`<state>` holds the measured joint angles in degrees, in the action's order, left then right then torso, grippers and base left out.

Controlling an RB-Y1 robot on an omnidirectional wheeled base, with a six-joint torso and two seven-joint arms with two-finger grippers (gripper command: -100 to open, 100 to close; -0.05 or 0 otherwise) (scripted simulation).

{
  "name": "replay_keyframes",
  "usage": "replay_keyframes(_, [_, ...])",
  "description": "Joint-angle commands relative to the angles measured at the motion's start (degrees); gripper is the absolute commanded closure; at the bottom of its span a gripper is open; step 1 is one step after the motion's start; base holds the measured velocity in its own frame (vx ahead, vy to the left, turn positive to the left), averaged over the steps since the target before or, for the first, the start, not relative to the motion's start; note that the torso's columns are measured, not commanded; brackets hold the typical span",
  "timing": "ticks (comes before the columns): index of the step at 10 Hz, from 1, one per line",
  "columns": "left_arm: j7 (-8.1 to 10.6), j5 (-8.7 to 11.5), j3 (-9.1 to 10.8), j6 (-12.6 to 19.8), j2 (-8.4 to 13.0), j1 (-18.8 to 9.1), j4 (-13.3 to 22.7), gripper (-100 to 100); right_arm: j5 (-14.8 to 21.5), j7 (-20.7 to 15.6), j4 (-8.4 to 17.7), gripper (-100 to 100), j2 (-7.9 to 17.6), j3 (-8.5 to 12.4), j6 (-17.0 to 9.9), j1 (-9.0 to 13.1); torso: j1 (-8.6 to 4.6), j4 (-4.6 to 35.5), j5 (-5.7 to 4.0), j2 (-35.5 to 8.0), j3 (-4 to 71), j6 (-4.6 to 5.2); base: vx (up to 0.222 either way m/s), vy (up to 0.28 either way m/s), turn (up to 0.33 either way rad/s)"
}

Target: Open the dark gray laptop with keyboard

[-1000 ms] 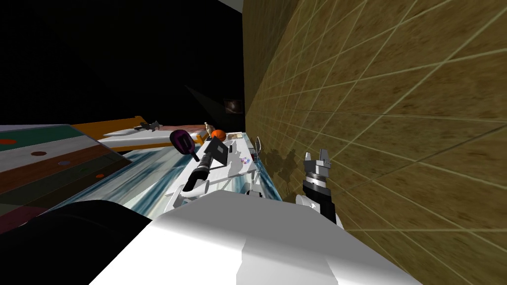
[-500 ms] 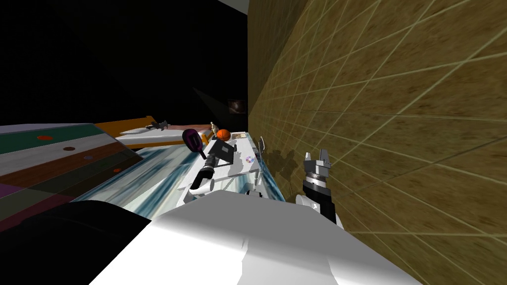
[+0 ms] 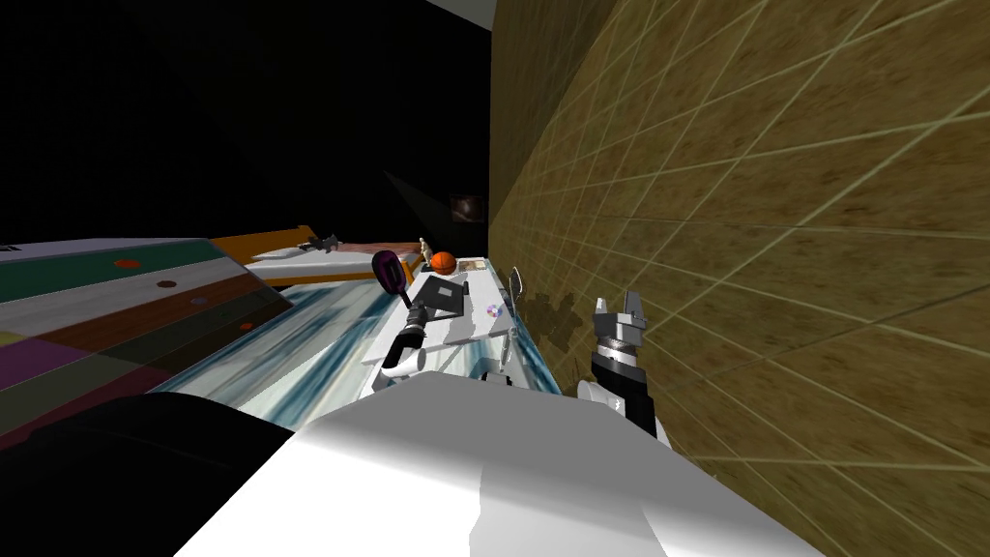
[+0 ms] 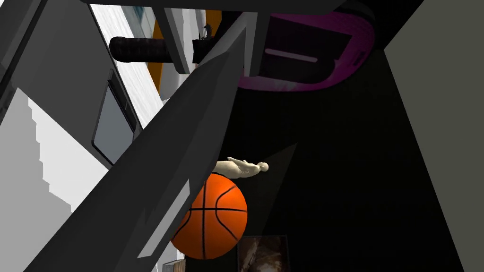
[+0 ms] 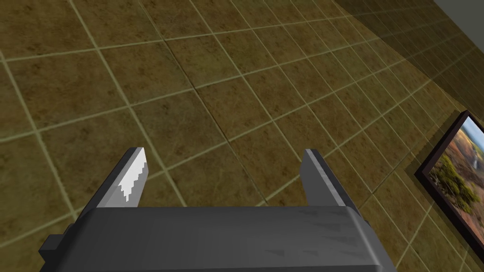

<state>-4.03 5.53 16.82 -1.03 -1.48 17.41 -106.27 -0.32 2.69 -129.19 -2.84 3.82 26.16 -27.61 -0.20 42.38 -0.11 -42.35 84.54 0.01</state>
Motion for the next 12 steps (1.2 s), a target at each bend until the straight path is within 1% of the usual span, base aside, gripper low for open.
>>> replay_keyframes(1, [0.07, 0.4, 0.39, 3.3, -0.2, 1.2, -4.4, -100, 0.0, 0.0, 0.0, 0, 0.0, 0.0, 0.0, 0.0, 0.01, -0.1, 0.02, 0.1, 0.0, 0.00, 0.016, 0.003, -0.032])
replay_keyframes(8, [0.22, 1.4, 1.31, 11.1, -0.7, 4.0, -14.6, -100, 0.0, 0.0, 0.0, 0, 0.0, 0.0, 0.0, 0.0, 0.14, 0.0, 0.04, 0.0, 0.0, -0.01, 0.014, 0.002, -0.020])
replay_keyframes(9, [0.24, 1.4, 1.20, 10.4, -0.6, 3.9, -13.6, -100, 0.0, 0.0, 0.0, 0, 0.0, 0.0, 0.0, 0.0, 0.15, 0.0, 0.05, 0.0, 0.0, -0.02, 0.005, 0.002, -0.002])
replay_keyframes(10, [0.27, 1.4, 1.23, 10.7, -0.6, 3.9, -13.8, 0, 0.0, 0.0, 0.0, 0, 0.0, 0.0, 0.0, 0.0, 0.17, 0.0, 0.08, 0.0, 0.0, -0.01, 0.000, 0.000, 0.000])
replay_keyframes(12, [0.27, 1.4, 1.21, 10.8, -0.7, 4.0, -13.7, 0, 0.0, 0.0, 0.0, 0, 0.0, 0.0, 0.0, 0.0, 0.14, 0.0, 0.05, 0.0, 0.0, -0.01, 0.000, 0.000, 0.000])
